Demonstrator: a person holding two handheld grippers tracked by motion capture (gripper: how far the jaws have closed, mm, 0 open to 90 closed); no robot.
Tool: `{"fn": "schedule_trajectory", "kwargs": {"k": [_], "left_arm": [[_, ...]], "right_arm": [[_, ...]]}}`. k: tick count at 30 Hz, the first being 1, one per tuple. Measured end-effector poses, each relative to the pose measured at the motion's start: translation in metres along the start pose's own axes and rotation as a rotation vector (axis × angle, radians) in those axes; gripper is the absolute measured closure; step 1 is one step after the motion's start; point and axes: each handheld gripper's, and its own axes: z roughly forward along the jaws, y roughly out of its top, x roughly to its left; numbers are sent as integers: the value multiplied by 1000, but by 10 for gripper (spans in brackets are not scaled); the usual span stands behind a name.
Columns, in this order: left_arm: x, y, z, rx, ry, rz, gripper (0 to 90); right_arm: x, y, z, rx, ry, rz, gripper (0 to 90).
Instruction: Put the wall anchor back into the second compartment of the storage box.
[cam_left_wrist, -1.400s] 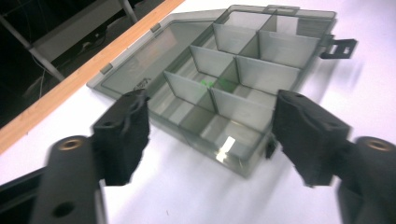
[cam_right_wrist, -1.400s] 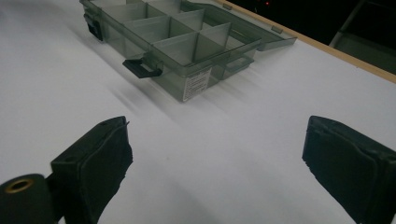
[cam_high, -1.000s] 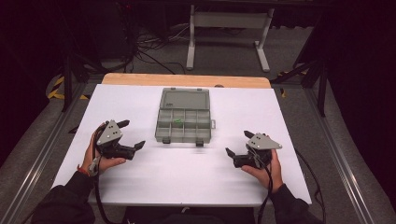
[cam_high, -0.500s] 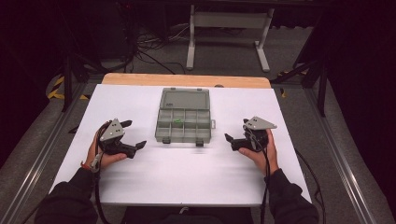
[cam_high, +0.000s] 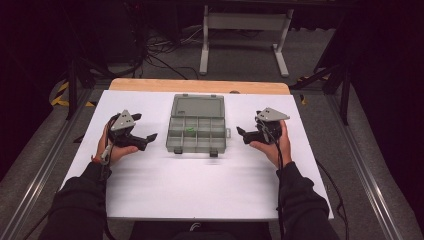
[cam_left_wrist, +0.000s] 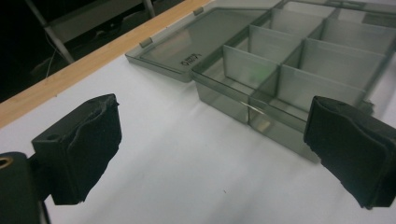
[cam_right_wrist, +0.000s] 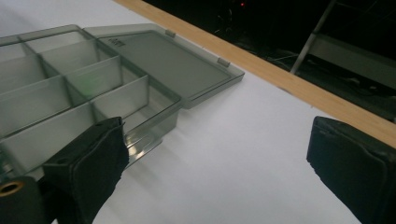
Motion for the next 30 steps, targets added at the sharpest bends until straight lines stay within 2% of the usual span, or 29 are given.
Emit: {"fn": "schedule_trajectory", "kwargs": {"k": [3, 5, 7, 9, 10, 11, 13, 15, 17, 19, 22, 25, 27, 29, 30], "left_arm": [[7, 7, 8, 5, 1, -2, 55], [12, 10, 12, 13, -3, -4, 55], [18, 15, 14, 22, 12, 7, 68], [24, 18, 15, 10, 20, -8, 69], [29, 21, 16, 14, 32, -25, 77], [29, 21, 16, 14, 32, -25, 73], [35, 24, 18, 21, 55, -41, 77], [39, 26, 21, 31, 61, -57, 80], [44, 30, 24, 40, 72, -65, 86], [47, 35, 28, 66, 70, -56, 101], [50, 40, 31, 83, 80, -58, 114], [55, 44, 34, 105, 92, -64, 126], [58, 45, 37, 113, 101, -70, 134], [60, 45, 38, 119, 108, -69, 158], [65, 45, 41, 117, 108, -82, 165]], "right_arm": [[-8, 3, 7, -11, -17, -17, 119], [-12, 5, 14, 6, -19, -9, 117], [-16, 8, 20, -6, -36, -8, 162], [-15, 9, 27, 14, -53, -45, 165], [-16, 9, 30, 31, -36, -27, 147], [-18, 11, 35, 29, -14, 23, 148], [-19, 15, 37, 23, -33, 8, 152], [-22, 20, 41, 27, -23, 38, 157], [-25, 25, 44, 29, -29, 41, 163], [-27, 29, 47, 34, -26, 59, 167], [-31, 33, 51, 54, -9, 73, 192], [-34, 37, 57, 91, -15, 47, 214], [-37, 38, 59, 96, -14, 59, 219], [-42, 40, 62, 103, -14, 69, 271], [-45, 40, 65, 120, -11, 70, 280]]}}
